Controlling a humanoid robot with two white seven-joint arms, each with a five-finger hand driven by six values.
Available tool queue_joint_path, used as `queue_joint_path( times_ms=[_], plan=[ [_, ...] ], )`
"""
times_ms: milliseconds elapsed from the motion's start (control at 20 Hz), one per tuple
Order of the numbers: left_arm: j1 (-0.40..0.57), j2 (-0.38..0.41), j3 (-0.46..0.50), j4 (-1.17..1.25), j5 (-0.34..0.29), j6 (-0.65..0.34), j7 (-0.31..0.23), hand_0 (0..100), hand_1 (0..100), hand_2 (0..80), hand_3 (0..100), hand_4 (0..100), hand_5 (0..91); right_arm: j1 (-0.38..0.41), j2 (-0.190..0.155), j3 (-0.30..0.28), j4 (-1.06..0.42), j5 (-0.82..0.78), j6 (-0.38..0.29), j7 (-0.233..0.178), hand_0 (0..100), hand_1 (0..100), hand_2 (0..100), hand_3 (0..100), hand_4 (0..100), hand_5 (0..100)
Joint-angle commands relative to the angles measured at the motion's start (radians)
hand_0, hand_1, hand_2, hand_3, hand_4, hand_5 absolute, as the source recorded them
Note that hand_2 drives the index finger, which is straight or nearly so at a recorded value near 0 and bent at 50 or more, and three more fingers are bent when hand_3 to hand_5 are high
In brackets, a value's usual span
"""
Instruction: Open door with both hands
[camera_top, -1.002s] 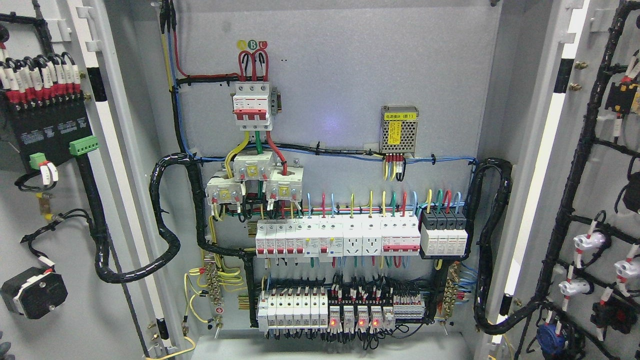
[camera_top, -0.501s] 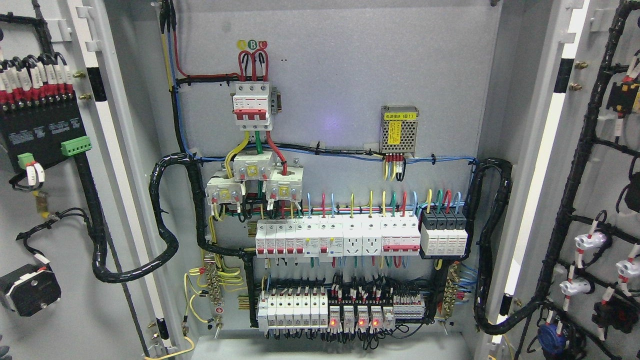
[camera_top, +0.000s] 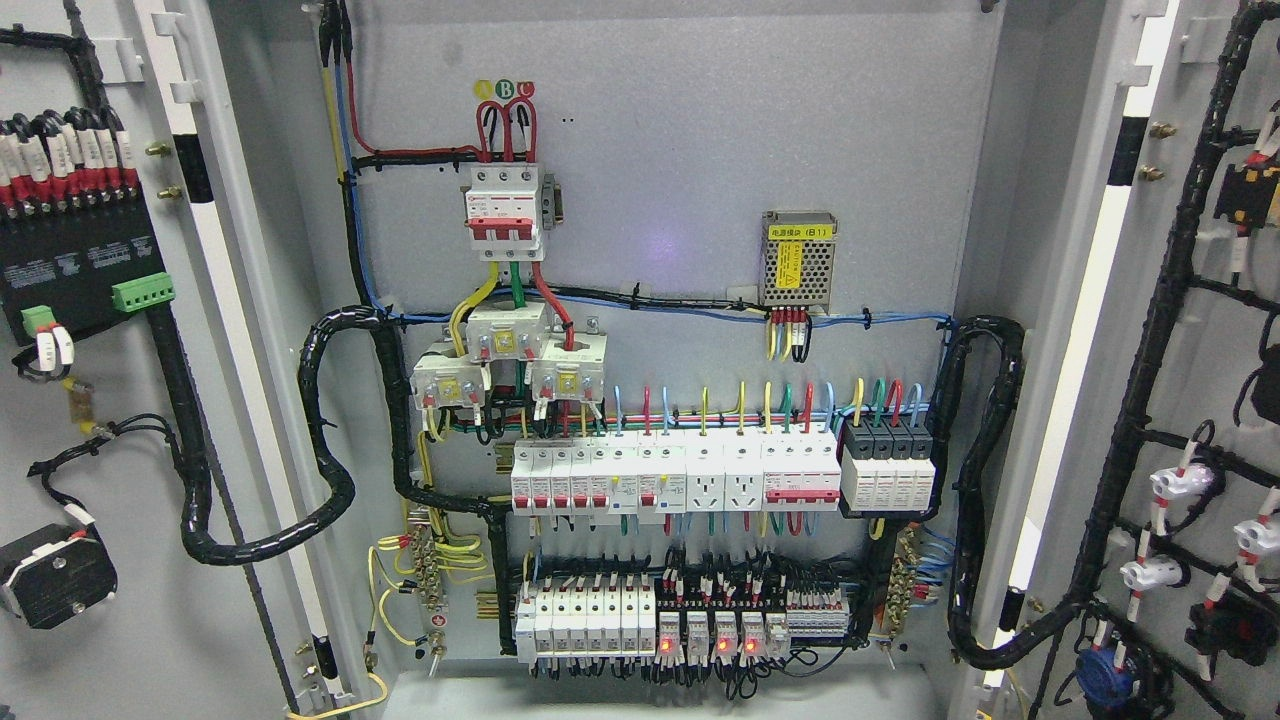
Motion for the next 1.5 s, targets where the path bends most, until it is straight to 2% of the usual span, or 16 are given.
queue_joint_path(
  times_ms=[0, 401, 651, 1052, 1452],
  plan=[
    [-0.019, 0.024, 0.005, 0.046, 0.021, -0.001, 0.0, 0, 0, 0.0, 0, 0, 0.0, -0.003, 0.0, 0.009, -0.015, -0.004, -0.003, 0.004, 19, 0, 0, 0, 0, 0],
    [-0.028, 0.043, 0.016, 0.06, 0.028, -0.001, 0.0, 0, 0, 0.0, 0, 0, 0.0, -0.034, -0.021, 0.039, -0.024, -0.002, -0.004, 0.004, 19, 0, 0, 0, 0, 0],
    [-0.028, 0.043, 0.025, 0.062, 0.032, 0.001, 0.0, 0, 0, 0.0, 0, 0, 0.0, -0.035, -0.061, 0.094, -0.024, 0.004, -0.004, 0.004, 19, 0, 0, 0, 0, 0],
    [-0.027, 0.051, 0.027, 0.056, 0.035, -0.001, 0.0, 0, 0, 0.0, 0, 0, 0.0, -0.037, -0.075, 0.177, -0.024, 0.01, -0.004, 0.006, 19, 0, 0, 0, 0, 0],
    [-0.013, 0.054, 0.022, 0.013, 0.038, -0.004, -0.003, 0, 0, 0.0, 0, 0, 0.0, -0.035, -0.075, 0.198, -0.022, 0.011, -0.004, 0.006, 19, 0, 0, 0, 0, 0]
  ],
)
